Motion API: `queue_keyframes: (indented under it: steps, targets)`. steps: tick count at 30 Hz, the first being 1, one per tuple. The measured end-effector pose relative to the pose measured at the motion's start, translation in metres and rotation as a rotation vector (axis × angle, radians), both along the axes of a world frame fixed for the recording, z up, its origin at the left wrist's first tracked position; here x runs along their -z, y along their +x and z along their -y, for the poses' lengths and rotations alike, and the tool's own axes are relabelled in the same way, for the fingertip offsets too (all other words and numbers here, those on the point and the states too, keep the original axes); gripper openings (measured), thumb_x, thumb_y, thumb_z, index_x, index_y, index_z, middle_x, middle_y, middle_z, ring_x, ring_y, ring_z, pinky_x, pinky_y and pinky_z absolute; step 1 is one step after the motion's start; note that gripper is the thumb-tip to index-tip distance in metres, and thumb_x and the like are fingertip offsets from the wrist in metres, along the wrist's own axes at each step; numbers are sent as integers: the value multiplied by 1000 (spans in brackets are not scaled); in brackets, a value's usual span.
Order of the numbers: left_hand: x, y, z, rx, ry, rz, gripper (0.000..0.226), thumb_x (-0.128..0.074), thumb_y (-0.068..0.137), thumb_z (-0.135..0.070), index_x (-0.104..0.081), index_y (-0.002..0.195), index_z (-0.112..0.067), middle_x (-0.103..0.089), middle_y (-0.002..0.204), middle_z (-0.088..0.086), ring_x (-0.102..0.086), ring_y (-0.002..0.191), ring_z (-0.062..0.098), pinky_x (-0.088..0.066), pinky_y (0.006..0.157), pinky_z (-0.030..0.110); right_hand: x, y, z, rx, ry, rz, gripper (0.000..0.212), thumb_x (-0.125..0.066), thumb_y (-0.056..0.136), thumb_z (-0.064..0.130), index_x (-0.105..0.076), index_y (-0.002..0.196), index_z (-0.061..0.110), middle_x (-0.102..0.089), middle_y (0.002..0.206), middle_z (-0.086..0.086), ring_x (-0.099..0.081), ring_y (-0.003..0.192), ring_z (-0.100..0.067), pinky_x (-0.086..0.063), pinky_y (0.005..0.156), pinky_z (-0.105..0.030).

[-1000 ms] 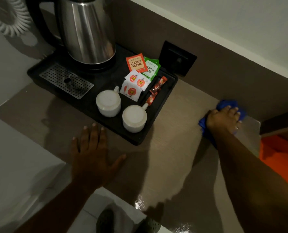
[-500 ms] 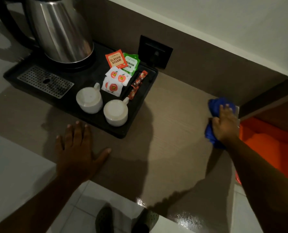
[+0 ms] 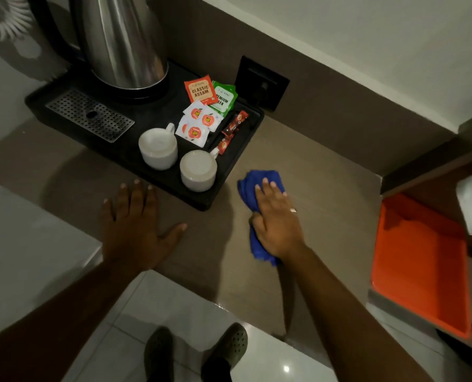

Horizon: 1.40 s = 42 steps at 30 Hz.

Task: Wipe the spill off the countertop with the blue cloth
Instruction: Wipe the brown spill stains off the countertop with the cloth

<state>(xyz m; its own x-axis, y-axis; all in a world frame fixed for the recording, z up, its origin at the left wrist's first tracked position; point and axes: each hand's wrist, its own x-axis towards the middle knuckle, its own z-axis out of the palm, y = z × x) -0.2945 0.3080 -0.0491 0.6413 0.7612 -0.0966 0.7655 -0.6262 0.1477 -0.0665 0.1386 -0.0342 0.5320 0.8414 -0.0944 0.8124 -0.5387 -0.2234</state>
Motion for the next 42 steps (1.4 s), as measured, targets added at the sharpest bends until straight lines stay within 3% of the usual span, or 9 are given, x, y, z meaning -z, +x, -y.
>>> queue_keyframes:
  steps: [2,8,14,19,24,30,36,38,42]
  targets:
    - [-1,0,0,5,-3,-13,105,-31,77,-82,-29,150,-6,-26,159,25,-20,146,45,-18,113,67,-2,16,48,54,2,-43,65,-40,89,34,-22,149,15,-16,159,-9,-11,148,-24,-4,119,-39]
    - [0,-3,-1,25,-7,35,104,-35,77,-79,-32,147,-2,-30,156,28,-25,143,48,-20,110,69,-7,-11,148,757,14,-2,63,-32,89,27,-26,145,-1,-22,155,-25,-17,144,-37,-12,119,-48]
    - [3,-3,-2,19,-8,32,106,-31,77,-81,-29,150,-4,-26,159,26,-21,146,45,-18,113,67,-5,-59,65,1242,-11,-123,67,-41,94,26,-12,147,-2,-7,158,-25,-4,147,-35,-2,118,-50]
    - [5,-4,1,30,7,58,105,-29,78,-79,-29,150,-3,-26,159,26,-20,147,44,-16,114,66,4,-116,-38,660,45,-21,66,-36,94,28,-10,148,0,-7,158,-23,-5,146,-36,-2,118,-49]
    - [2,-2,2,55,19,68,104,-31,78,-79,-28,149,-3,-26,158,27,-23,144,46,-18,113,67,5,-134,40,79,28,-4,69,-43,88,30,-18,150,14,-11,159,-9,-4,148,-24,-1,119,-40]
    - [0,-4,2,31,5,59,105,-31,78,-79,-26,150,-3,-23,159,27,-19,146,45,-14,115,66,1,-82,186,477,-27,-27,65,-34,89,33,-17,149,13,-14,158,-10,-9,147,-24,-12,120,-48]
    - [1,-4,1,28,12,66,106,-30,78,-80,-27,150,-3,-24,159,27,-19,146,46,-14,115,66,-8,-38,75,1105,-55,-64,66,-36,94,29,-10,148,1,-5,158,-23,-3,147,-35,-3,118,-50]
    - [2,-3,1,32,23,65,105,-30,78,-80,-28,150,-3,-25,158,27,-20,146,46,-15,115,66,-2,-60,28,953,-26,-52,67,-36,95,28,-8,148,0,-5,158,-24,-2,147,-36,-1,118,-50]
    - [2,-3,1,27,16,48,107,-27,77,-81,-25,151,-4,-23,160,26,-18,147,45,-15,115,66,4,-137,15,301,22,-2,65,-37,91,31,-17,149,8,-12,159,-15,-5,147,-29,-2,119,-44]
